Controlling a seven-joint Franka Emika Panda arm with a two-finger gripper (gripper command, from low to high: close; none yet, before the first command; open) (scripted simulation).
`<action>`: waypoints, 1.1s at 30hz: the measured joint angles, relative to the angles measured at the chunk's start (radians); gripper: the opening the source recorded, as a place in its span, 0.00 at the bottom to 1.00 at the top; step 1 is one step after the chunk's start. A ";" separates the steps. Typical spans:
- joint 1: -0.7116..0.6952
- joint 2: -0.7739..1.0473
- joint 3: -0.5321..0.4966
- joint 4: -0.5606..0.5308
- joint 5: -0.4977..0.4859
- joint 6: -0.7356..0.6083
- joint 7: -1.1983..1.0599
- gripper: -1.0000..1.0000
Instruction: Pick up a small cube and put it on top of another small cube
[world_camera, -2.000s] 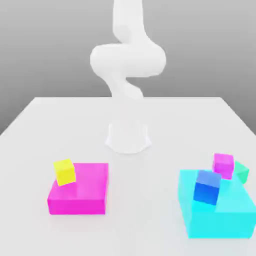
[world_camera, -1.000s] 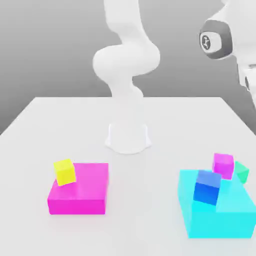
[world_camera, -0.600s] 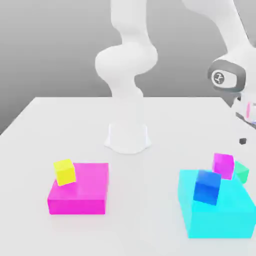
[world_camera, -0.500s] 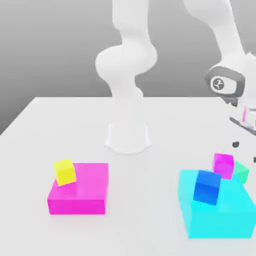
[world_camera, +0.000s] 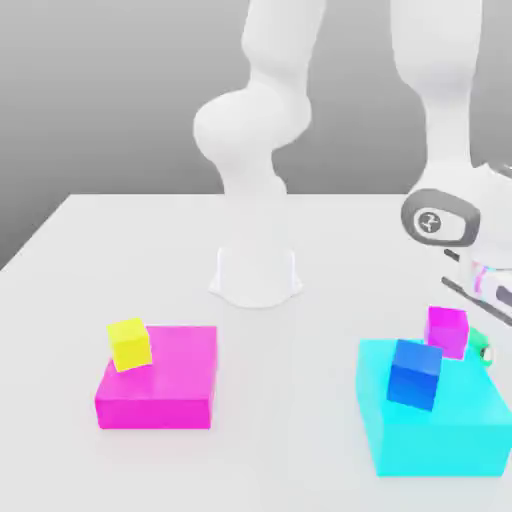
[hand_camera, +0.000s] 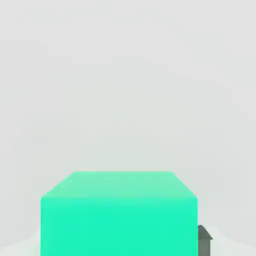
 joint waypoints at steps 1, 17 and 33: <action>-0.001 -0.007 0.000 -0.001 0.000 -0.005 0.000 0.00; -0.079 -0.342 0.033 -0.026 0.219 -0.341 -0.425 0.00; -0.177 -0.545 -0.094 -0.038 0.074 -0.508 -0.896 0.00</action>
